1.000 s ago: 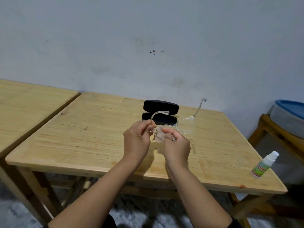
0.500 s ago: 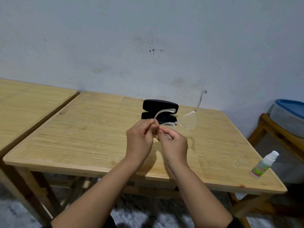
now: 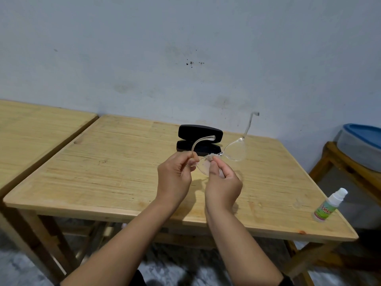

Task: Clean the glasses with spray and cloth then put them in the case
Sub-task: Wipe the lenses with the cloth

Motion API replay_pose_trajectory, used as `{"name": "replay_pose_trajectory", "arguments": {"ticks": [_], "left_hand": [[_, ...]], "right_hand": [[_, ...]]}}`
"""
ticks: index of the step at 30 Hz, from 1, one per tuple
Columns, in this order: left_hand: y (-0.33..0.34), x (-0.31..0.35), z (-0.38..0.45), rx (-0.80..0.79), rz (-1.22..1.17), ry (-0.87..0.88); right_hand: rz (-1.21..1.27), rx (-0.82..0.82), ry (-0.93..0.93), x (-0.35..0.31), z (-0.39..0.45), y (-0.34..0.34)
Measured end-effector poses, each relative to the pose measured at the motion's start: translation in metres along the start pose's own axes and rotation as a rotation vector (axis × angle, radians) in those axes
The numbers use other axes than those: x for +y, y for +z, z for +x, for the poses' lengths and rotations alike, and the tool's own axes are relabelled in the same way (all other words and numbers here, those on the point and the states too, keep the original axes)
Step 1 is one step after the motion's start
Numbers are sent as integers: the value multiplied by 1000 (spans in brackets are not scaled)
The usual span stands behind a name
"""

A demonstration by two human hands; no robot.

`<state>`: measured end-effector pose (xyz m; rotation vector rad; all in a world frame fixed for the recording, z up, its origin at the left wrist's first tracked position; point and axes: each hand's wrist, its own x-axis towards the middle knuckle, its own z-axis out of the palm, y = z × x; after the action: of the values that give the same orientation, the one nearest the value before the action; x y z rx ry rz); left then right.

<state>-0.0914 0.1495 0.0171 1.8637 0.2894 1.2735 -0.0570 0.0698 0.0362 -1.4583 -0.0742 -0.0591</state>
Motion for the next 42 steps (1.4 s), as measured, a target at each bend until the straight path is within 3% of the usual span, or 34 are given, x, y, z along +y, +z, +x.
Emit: {"name": "replay_pose_trajectory", "arguments": {"ticks": [5,14,19,23,28,31,42], "left_hand": [[4,-1,-9,29,-11,54],[-6,3,6,31,33,123],[-9,-3,12,82,64,30],[-8,-6,12,65,48,-24],[-2,-2,3,7,11,49],[1,-1,-2,-2,-3,88],[-7,-1,8,28,45,105]], "right_hand": [[153,19,53,-3,0,9],[-29,-317,46,-10,10,5],[-97,-429,97,-14,17,1],[-83,-310,70,-12,9,-5],[-63,-45,-6,-3,-1,1],[41,-8,-40,-3,-2,6],[-70,-377,41,-5,12,3]]}}
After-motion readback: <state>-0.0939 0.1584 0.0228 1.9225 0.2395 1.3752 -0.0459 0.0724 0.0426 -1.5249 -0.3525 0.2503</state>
